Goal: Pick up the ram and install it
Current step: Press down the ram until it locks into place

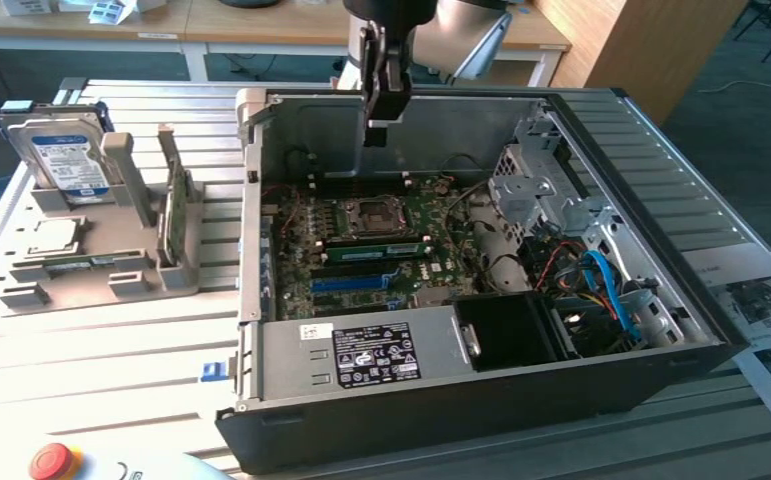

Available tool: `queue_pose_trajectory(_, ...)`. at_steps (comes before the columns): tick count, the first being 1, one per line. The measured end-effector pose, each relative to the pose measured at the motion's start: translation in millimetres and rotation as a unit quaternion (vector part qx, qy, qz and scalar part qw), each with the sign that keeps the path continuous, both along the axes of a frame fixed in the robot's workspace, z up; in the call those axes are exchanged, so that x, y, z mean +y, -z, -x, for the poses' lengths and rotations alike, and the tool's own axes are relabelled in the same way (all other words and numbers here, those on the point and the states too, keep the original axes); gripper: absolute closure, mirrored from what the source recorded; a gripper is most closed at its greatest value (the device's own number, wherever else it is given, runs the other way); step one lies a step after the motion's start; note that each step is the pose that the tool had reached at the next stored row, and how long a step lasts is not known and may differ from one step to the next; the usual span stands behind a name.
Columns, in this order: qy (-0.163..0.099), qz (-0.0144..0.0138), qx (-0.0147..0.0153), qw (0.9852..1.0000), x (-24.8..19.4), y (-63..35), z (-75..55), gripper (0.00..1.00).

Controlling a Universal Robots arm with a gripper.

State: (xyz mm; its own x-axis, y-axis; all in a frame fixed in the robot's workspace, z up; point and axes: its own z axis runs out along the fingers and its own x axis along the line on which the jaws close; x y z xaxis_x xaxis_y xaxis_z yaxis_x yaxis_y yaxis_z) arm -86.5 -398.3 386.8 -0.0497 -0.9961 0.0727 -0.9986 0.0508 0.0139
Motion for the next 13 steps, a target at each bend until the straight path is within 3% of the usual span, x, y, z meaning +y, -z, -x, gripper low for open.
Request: queue_pose_trajectory(13, 0.039, 0.0000, 0.0002, 0.9992, 0.0, 0.7, 0.0, 0.90)
